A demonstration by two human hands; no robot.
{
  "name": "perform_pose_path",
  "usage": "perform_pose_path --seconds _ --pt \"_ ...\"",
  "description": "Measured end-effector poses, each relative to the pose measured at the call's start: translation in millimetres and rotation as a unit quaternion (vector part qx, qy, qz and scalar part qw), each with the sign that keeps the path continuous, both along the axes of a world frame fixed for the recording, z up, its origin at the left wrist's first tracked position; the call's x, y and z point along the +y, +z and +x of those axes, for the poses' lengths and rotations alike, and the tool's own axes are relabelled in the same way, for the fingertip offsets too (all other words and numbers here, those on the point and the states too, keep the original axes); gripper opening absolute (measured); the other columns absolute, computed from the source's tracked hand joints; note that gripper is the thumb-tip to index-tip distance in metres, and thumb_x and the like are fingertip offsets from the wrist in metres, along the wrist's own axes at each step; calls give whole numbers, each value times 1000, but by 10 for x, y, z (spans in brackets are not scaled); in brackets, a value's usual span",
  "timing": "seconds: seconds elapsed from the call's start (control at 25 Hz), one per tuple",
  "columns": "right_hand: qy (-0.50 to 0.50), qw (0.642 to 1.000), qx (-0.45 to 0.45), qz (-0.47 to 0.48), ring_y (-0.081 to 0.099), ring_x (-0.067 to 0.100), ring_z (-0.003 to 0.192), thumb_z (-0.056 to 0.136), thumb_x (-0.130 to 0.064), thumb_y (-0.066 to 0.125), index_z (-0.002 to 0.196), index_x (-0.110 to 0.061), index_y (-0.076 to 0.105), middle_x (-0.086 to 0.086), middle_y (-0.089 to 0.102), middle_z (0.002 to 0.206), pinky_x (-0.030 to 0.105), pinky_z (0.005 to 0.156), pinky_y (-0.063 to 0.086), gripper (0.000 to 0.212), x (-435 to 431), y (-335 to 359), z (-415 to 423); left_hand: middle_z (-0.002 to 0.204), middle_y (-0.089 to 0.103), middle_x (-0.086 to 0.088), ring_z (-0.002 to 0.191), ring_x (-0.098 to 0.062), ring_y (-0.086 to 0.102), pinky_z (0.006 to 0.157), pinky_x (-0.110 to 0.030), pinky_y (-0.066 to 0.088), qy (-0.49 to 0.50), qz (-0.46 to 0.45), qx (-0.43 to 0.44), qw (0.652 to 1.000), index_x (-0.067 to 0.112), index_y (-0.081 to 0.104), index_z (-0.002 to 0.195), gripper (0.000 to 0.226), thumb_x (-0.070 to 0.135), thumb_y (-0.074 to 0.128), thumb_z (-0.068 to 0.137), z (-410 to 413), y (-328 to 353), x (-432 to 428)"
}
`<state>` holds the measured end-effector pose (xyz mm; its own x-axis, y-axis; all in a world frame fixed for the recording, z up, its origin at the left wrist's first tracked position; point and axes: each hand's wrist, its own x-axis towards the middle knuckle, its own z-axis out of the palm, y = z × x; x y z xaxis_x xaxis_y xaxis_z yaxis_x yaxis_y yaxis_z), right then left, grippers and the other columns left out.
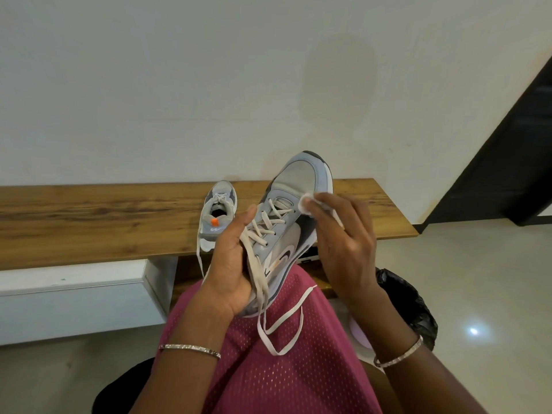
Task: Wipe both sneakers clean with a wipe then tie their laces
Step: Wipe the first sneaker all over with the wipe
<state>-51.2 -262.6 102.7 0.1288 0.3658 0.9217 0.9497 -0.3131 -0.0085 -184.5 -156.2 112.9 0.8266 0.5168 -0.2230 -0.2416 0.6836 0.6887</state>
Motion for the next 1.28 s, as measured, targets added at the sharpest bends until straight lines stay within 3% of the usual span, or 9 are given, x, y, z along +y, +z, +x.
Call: perform_pose_path --seconds 0.08,0.16,0.32,0.44,0.6,0.84,1.04,1.16,1.28 --pt "-2 999 27 25 55 24 105 101 -12 53 107 1 74 16 71 108 26 89 47 26 7 18 -6 124 69 -24 118 -38 66 106 -51 47 2 10 -1 1000 7 64 132 50 42 57 97 1 9 -12" --pt "12 1000 26 -3 58 24 105 103 -15 51 109 0 74 15 72 109 31 87 53 28 5 -146 -140 127 67 -26 120 -39 64 109 -51 45 3 6 5 1000 6 61 135 55 45 60 96 -5 -17 8" --pt "55 992 -36 -111 66 25 107 91 -7 71 116 -1 71 13 71 116 37 88 55 25 -77 -417 -284 138 59 -27 129 -37 57 109 -47 44 -29 -45 -16 998 1 55 141 70 50 65 92 -38 -49 53" --pt "20 996 -43 -71 66 28 105 88 -5 75 113 1 72 15 71 115 37 88 56 26 -86 -237 -51 131 65 -24 122 -36 64 101 -47 49 -14 -16 -7 1000 7 61 136 57 47 60 95 -21 -39 30" --pt "6 1000 -3 17 62 27 102 98 -7 62 110 2 73 15 72 111 30 88 52 19 -59 53 129 125 69 -23 119 -37 66 111 -53 43 3 5 2 1000 8 65 131 49 43 55 98 -1 -5 -12" --pt "51 994 -34 -94 65 26 108 89 -4 74 115 0 72 14 71 117 36 90 55 27 -113 -411 -266 134 62 -25 126 -36 60 108 -46 46 -38 -66 -6 997 1 59 137 65 49 63 93 -51 -39 27" --pt "18 1000 -2 8 65 28 104 100 -7 59 109 2 73 16 72 112 32 89 54 20 -85 -2 105 126 68 -24 120 -38 65 111 -55 43 8 -22 25 999 10 64 132 50 42 62 95 -32 -73 75" --pt "3 998 33 57 64 26 102 97 -6 62 108 0 74 14 72 110 25 89 51 18 -72 87 126 121 70 -24 114 -37 68 104 -53 49 18 -24 33 999 10 68 126 43 38 60 96 -44 -51 56" --pt "23 999 26 18 63 22 104 97 -9 63 108 0 74 14 73 110 22 92 50 18 -67 -212 -148 122 70 -26 115 -39 67 104 -52 49 15 -30 30 999 6 70 124 44 37 58 97 -67 -34 59"
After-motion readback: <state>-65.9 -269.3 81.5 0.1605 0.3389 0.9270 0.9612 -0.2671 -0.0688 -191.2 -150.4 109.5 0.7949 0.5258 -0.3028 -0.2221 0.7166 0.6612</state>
